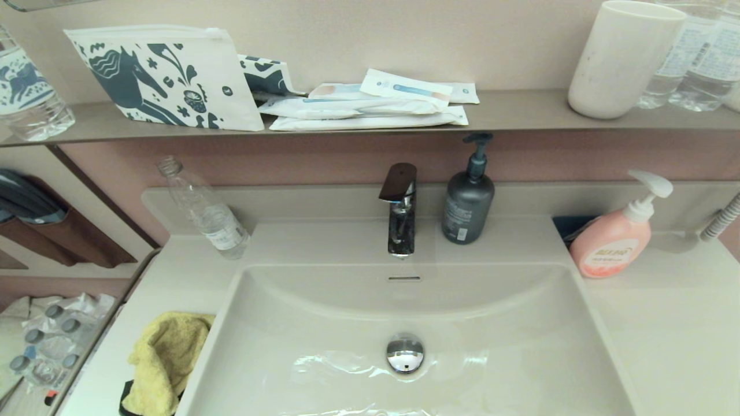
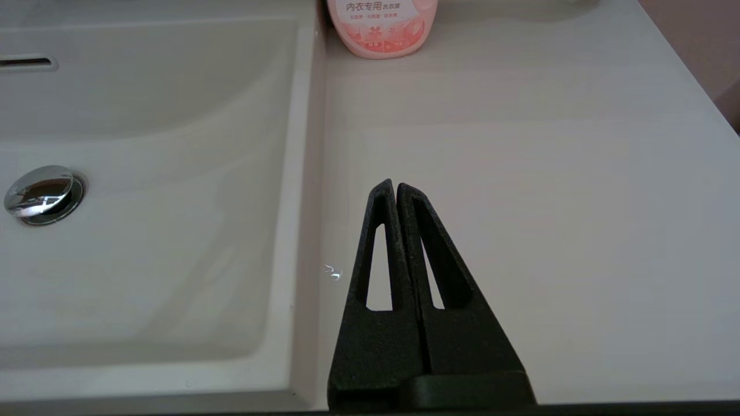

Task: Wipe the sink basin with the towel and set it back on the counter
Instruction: Turn on the faucet

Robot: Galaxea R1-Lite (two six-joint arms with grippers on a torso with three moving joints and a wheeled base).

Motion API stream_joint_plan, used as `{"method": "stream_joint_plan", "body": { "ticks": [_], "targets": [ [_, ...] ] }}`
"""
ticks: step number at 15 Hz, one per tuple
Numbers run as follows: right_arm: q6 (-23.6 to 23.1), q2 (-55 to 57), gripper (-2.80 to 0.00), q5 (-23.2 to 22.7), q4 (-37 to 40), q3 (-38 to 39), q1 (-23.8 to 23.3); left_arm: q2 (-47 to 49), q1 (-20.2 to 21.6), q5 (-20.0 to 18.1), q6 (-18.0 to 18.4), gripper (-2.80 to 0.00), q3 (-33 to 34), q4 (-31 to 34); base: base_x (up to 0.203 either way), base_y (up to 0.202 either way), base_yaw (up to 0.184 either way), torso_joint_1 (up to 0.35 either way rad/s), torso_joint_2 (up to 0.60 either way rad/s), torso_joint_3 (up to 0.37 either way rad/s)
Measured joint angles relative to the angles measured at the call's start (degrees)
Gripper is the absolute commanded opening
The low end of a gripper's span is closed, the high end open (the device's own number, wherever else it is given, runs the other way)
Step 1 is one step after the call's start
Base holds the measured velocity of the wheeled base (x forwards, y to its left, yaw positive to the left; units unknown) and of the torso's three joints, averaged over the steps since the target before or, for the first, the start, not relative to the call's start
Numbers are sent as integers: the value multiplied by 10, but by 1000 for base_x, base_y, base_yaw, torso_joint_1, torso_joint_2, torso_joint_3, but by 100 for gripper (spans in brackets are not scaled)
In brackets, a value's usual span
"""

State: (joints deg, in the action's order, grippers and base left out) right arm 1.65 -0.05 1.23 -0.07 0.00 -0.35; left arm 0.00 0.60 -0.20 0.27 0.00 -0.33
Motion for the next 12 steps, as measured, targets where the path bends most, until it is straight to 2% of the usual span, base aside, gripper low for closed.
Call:
{"method": "stream_joint_plan", "body": {
  "ticks": [8,12],
  "targets": [
    [-2,0,-280,0,1,-1,0,0,0,0,0,-280,0,0,0,0,0,0,0,0],
    [-10,0,-280,-4,29,-18,0,0,0,0,0,-280,0,0,0,0,0,0,0,0]
  ]
}}
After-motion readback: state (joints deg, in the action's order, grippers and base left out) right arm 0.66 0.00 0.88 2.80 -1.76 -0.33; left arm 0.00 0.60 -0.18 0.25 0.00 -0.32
